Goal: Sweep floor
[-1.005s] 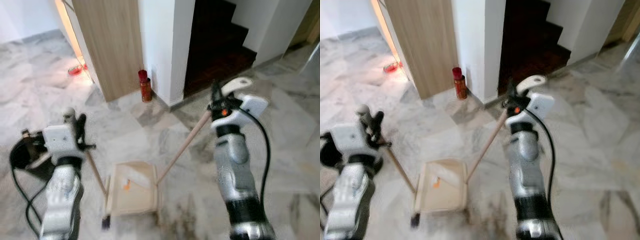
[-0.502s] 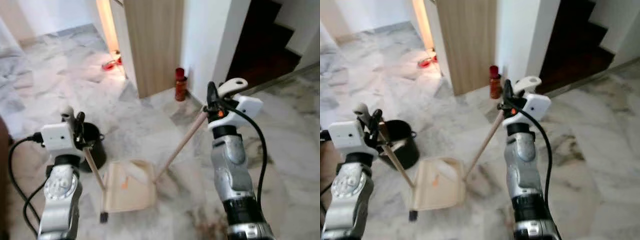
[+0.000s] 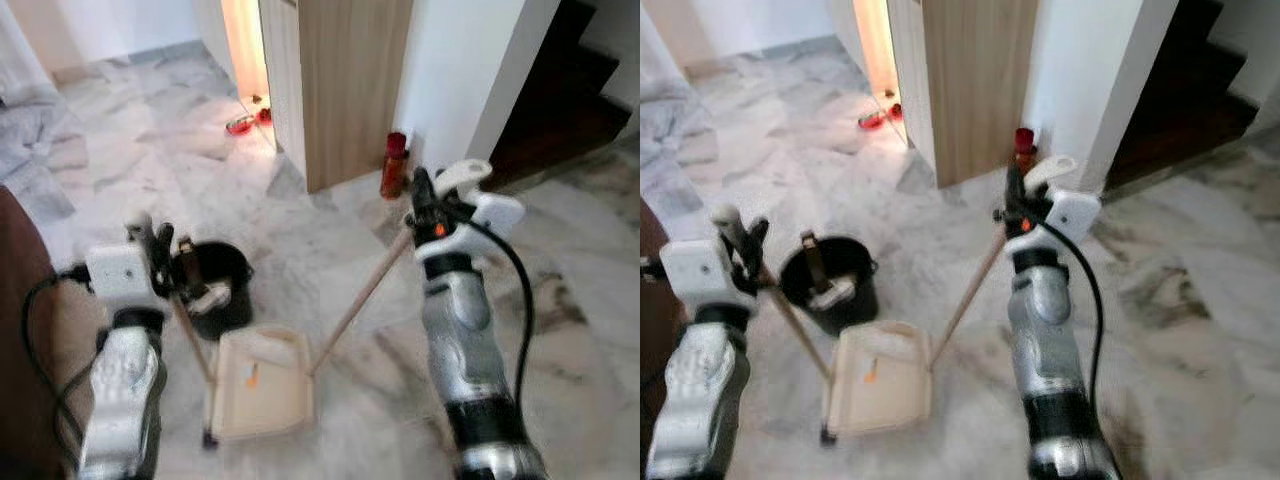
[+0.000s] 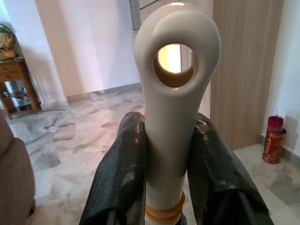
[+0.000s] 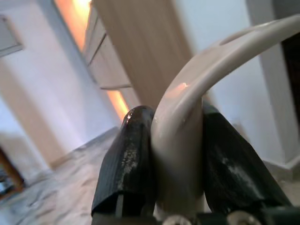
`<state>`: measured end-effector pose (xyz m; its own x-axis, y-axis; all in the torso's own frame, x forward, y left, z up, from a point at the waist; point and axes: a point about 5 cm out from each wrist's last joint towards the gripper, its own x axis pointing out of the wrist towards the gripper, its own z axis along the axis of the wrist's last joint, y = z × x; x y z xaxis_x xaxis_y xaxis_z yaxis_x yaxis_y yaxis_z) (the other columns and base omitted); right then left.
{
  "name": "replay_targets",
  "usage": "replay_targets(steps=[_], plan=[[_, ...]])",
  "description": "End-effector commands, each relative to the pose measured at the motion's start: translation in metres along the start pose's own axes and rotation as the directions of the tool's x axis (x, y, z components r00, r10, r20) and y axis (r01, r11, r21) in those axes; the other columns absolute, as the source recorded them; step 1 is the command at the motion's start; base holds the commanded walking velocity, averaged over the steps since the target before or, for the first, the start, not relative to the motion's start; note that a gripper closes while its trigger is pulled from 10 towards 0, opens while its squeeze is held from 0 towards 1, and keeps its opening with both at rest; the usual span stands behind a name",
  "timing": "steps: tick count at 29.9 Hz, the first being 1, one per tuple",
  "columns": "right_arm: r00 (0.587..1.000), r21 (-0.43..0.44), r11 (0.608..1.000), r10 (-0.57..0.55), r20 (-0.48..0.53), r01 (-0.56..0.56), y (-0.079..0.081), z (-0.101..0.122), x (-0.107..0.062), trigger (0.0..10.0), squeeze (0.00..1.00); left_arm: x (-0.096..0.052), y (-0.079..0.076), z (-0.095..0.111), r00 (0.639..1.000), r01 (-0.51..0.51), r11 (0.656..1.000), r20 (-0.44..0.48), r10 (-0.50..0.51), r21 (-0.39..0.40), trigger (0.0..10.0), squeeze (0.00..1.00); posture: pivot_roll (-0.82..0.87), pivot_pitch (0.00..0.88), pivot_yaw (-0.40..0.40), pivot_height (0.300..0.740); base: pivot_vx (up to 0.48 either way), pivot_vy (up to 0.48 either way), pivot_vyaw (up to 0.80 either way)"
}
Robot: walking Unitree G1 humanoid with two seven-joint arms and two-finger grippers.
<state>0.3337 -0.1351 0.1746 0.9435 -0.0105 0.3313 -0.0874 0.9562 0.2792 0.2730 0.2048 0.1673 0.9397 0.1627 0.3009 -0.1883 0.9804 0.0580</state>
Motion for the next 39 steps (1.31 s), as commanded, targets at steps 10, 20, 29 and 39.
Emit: replay_targets(steps=[10,20,29,39], plan=[[0.997,0.008,0.999,0.038,0.06,-0.039,0.012,0.014,0.007,10.0,0.0,0.002,0.003,0.013,0.998,-0.002,1.0,0.061,0.002,-0.008,10.0,0.0,0.05,0.079,0.031,0.74,0.0,0.24,0.0],[0.997,0.012,0.999,0.04,0.062,-0.04,0.013,0.015,0.008,10.0,0.0,0.0,0.002,0.014,0.998,0.008,1.0,0.065,-0.008,0.001,10.0,0.0,0.05,0.083,0.032,0.74,0.0,0.0,0.0],[0.99,0.021,0.998,0.051,0.135,-0.054,0.016,0.033,0.014,10.0,0.0,-0.001,-0.001,0.013,0.998,0.018,1.0,0.062,-0.018,0.004,10.0,0.0,0.05,0.074,0.032,0.74,0.0,0.0,0.0],[0.981,-0.005,0.998,0.058,0.185,-0.058,0.017,0.044,0.02,10.0,0.0,-0.001,-0.001,0.013,0.998,0.018,1.0,0.067,-0.018,0.0,10.0,0.0,0.05,0.055,0.028,0.74,0.0,0.0,0.1]])
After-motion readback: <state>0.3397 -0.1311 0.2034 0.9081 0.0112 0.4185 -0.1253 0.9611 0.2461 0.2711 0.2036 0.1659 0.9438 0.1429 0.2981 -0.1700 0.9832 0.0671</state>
